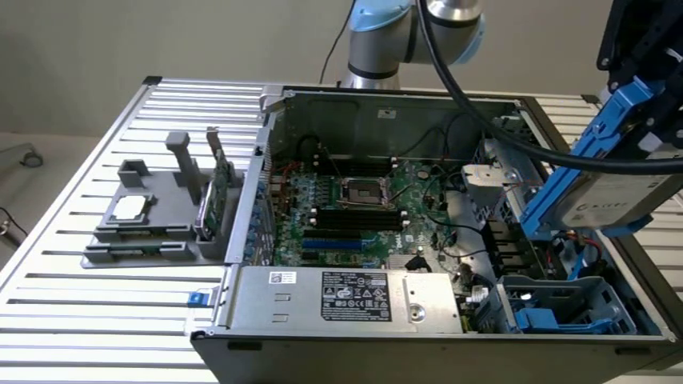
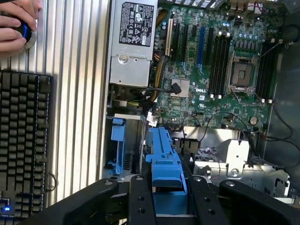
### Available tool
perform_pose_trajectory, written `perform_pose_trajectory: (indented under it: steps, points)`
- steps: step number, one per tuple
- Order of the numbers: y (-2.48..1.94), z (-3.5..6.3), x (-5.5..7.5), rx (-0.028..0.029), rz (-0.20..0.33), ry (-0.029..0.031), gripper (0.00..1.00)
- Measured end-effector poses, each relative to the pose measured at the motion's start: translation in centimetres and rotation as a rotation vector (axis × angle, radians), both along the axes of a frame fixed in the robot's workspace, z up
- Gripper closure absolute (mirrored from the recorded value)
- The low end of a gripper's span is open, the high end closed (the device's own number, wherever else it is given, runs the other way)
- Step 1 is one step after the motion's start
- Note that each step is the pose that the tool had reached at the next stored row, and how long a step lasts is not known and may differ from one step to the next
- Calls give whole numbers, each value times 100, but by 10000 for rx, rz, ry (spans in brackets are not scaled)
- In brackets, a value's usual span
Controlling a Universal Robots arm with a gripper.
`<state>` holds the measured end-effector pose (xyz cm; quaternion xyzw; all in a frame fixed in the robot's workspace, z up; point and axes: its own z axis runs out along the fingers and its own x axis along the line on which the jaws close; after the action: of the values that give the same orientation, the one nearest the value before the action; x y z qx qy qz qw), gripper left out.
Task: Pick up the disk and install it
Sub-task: 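Pick up the disk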
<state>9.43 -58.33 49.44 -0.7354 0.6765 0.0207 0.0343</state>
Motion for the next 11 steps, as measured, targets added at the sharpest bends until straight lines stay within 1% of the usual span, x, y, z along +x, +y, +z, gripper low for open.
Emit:
perform_pose_trajectory:
  steps: [3, 9, 11]
  points:
    - [-49, -19, 1, 0, -91, -32, 67]
    - [-154, -69, 1, 0, -246, -59, 67]
    - [-179, -91, 1, 1, -306, -73, 67]
